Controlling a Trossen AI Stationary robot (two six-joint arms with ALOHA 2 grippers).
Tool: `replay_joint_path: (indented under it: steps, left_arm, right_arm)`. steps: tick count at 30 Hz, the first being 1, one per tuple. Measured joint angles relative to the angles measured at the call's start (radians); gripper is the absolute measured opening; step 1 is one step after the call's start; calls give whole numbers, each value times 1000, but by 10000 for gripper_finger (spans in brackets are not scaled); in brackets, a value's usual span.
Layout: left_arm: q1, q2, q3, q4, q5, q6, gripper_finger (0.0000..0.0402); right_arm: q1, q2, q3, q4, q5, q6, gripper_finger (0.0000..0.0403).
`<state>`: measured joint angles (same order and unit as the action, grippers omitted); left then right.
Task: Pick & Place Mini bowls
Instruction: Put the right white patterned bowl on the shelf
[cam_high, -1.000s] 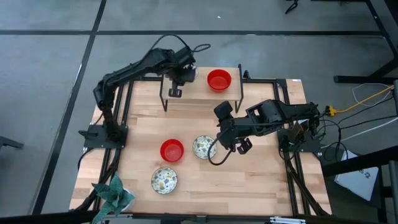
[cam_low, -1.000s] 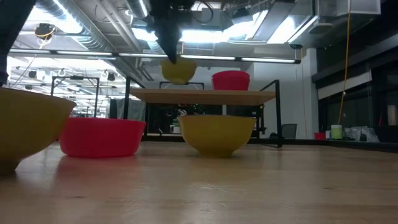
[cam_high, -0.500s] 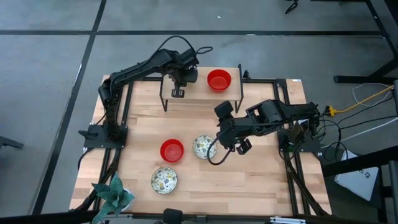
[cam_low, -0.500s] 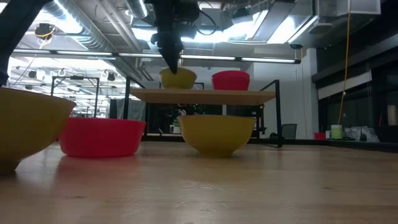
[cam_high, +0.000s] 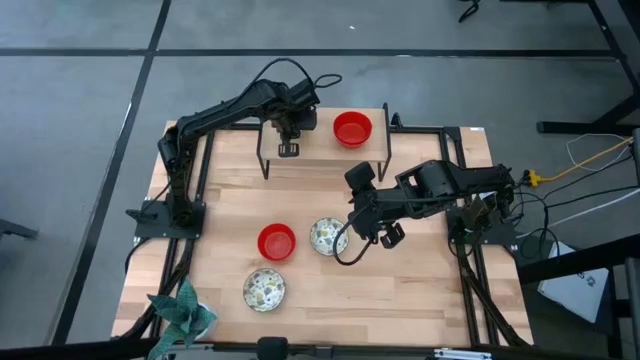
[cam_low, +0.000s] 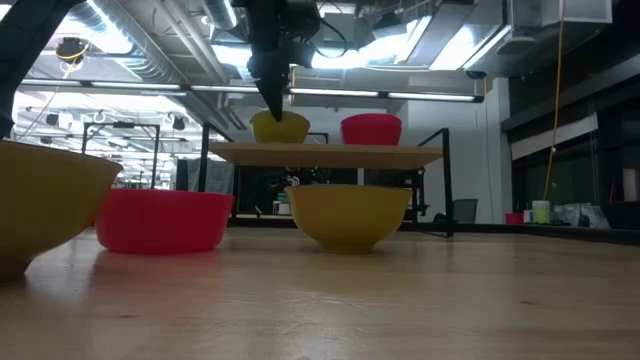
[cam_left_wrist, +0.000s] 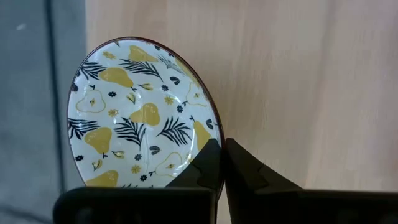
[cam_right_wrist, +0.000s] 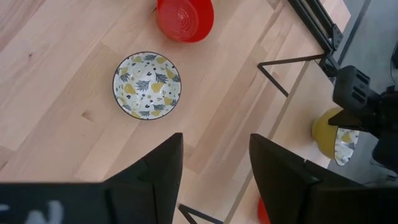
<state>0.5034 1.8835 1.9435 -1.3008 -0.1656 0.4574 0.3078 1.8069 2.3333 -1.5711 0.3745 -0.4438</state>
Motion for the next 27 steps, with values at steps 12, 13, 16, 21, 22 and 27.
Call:
replay_joint_path:
  steps: [12, 13, 16, 21, 22, 27]
  left_arm:
    - [-26, -1, -24, 4, -54, -43, 6]
    - [-28, -1, -24, 3, -53, -47, 7]
    - [-35, -1, -25, -5, -46, -58, 11]
    - [-55, -1, -25, -8, -46, -57, 7]
    - [-58, -1, -25, -8, -46, -58, 7]
    - [-63, -1, -27, -10, -43, -75, 17]
  right_arm:
    - [0, 0, 0, 0, 0, 18, 184]
    - [0, 0, 0, 0, 0, 17, 184]
    - [0, 0, 0, 0, 0, 17, 184]
    - [0, 0, 0, 0, 0, 17, 184]
    - [0, 0, 0, 0, 0, 17, 184]
    - [0, 0, 0, 0, 0, 15, 184]
